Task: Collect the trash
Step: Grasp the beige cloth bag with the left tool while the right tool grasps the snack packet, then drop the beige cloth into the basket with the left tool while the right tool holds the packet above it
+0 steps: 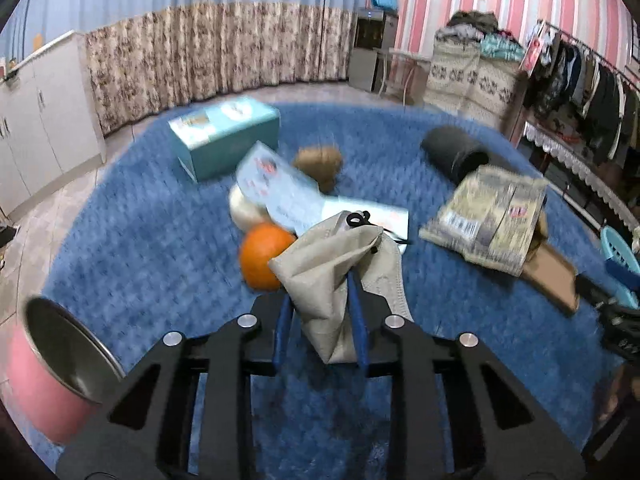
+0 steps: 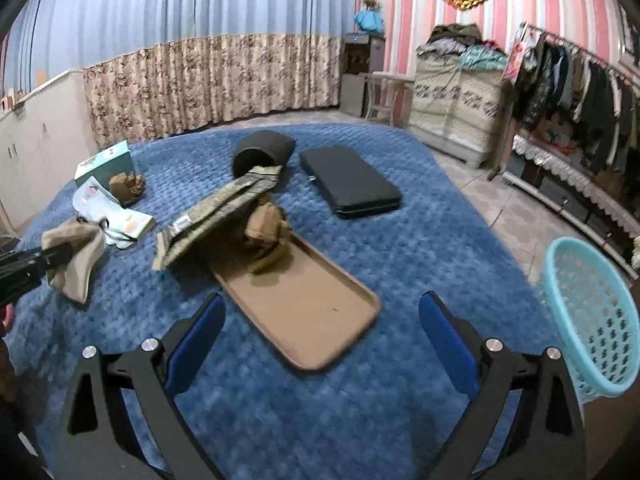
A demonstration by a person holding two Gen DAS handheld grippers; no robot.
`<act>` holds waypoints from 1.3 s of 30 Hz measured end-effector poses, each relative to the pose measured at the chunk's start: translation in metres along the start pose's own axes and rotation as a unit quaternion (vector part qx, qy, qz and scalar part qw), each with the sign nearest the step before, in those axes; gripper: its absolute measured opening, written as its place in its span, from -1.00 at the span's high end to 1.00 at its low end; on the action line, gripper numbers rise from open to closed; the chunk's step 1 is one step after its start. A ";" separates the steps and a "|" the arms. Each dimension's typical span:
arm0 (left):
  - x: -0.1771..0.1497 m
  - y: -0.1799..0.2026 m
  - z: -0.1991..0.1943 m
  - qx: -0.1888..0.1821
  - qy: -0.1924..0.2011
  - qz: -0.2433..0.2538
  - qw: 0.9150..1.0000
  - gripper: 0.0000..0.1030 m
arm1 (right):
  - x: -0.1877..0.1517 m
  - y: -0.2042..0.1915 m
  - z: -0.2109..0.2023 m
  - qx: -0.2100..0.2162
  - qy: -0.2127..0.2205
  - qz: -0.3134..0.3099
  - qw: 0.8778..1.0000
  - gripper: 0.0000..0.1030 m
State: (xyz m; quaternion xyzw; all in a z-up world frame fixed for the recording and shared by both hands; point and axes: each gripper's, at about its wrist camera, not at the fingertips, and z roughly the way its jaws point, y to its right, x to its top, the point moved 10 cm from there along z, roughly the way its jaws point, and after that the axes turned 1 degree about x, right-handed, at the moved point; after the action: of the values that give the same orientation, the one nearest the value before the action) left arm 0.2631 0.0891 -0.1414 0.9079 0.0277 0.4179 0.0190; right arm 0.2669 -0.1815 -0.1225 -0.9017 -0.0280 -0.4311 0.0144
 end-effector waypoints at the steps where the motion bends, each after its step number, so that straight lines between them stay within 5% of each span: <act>1: 0.005 -0.001 -0.004 0.002 0.008 0.004 1.000 0.53 | 0.003 -0.006 0.003 0.006 -0.003 -0.001 1.000 -0.83; 6: 0.030 -0.011 -0.026 0.040 0.052 0.026 0.998 0.52 | 0.017 -0.038 0.011 0.039 0.001 -0.009 0.999 -0.79; 15: 0.045 -0.040 -0.034 0.040 0.059 -0.009 0.997 0.52 | 0.023 -0.081 0.045 0.089 -0.038 -0.005 0.995 0.06; 18: 0.046 -0.041 -0.035 0.039 0.058 -0.011 0.997 0.52 | 0.019 -0.087 0.058 0.107 -0.055 0.011 0.993 0.50; 23: 0.050 -0.040 -0.039 0.046 0.066 -0.002 0.997 0.52 | 0.023 -0.089 0.044 0.118 -0.026 0.005 0.993 0.88; 31: 0.065 -0.007 -0.055 0.032 0.086 0.009 0.996 0.52 | 0.040 -0.044 -0.021 0.131 0.051 0.041 0.989 0.93; 39: 0.092 0.079 -0.064 -0.030 0.109 0.041 0.993 0.52 | 0.031 0.056 -0.079 0.049 0.093 0.072 0.992 0.93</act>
State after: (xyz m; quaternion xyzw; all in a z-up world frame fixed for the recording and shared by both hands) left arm 0.2766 0.0175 -0.0256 0.8563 -0.0205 0.5154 0.0256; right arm 0.2286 -0.2404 -0.0490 -0.8557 0.0174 -0.5089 0.0918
